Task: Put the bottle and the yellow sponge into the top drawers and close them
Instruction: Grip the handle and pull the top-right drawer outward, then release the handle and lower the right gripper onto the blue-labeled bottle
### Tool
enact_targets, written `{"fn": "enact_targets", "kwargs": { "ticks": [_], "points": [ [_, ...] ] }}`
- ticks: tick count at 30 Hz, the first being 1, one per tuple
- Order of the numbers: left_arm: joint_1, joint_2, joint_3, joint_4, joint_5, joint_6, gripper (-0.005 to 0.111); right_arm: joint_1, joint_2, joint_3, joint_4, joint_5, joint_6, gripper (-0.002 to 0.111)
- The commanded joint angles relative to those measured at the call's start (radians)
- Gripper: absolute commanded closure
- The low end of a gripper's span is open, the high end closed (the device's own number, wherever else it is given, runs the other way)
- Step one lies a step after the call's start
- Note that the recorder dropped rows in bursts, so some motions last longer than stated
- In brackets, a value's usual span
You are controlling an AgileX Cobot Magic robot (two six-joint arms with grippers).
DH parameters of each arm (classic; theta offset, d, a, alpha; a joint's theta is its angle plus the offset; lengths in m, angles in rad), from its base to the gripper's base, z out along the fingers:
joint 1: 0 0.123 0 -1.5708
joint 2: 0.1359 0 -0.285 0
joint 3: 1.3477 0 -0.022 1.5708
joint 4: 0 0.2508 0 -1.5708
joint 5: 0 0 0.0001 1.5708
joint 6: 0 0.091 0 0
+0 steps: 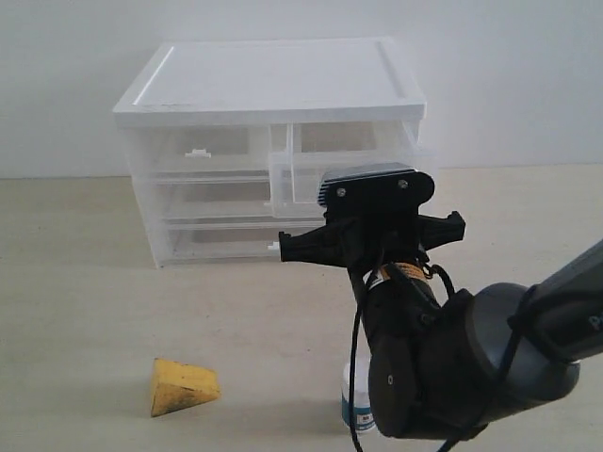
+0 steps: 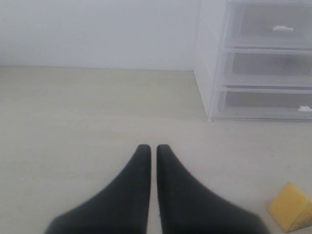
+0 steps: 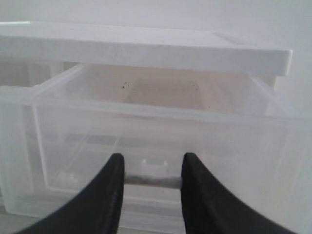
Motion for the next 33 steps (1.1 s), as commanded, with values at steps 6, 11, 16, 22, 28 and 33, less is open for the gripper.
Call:
{"fn": "enact_targets", "kwargs": {
  "ticks": [6,11,16,22,28,33],
  "points": [
    [0.003,-0.003,0.004,-0.002,0.000,-0.002,0.102,0.039,-0.041,0.058,0.013,0.014,0.007,0.101],
    [0.003,-0.003,0.004,-0.002,0.000,-0.002,0.102,0.039,-0.041,0.058,0.016,0.014,0.009,0.047],
    [0.003,-0.003,0.004,-0.002,0.000,-0.002,0.102,0.039,-0.070,0.058,0.033,0.091,0.007,0.012],
    [0.003,-0.003,0.004,-0.002,0.000,-0.002,0.102,0.039,-0.180,0.058,0.103,0.337,-0.062,0.026],
    [0.003,-0.003,0.004,-0.002,0.000,-0.002,0.102,0.039,-0.281,0.058,0.121,0.625,-0.130,0.032],
    [0.003,-0.003,0.004,-0.002,0.000,-0.002,0.102,0.039,-0.351,0.058,0.122,0.805,-0.252,0.036]
  ]
}}
